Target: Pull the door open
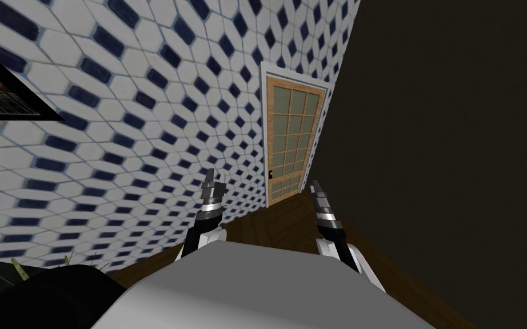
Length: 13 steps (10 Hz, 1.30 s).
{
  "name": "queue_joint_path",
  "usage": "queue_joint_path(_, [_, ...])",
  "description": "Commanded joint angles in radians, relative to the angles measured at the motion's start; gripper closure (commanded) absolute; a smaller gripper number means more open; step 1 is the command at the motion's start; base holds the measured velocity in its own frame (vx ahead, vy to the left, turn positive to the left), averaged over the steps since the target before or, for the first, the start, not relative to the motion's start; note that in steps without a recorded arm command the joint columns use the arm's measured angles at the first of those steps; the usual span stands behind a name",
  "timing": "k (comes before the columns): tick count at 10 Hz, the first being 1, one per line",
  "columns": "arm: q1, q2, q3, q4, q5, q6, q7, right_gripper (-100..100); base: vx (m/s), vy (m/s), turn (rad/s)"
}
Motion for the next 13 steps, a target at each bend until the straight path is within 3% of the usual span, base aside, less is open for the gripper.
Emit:
queue_joint_path(1, [-0.009, -0.002, -0.005, 0.033, 0.011, -0.012, 0.035, -100, 0.051, -0.025, 0.066])
queue_joint_path(13, [-0.089, -0.011, -0.049, 0.305, 0.104, -0.095, 0.305, -100, 0.058, -0.034, 0.070])
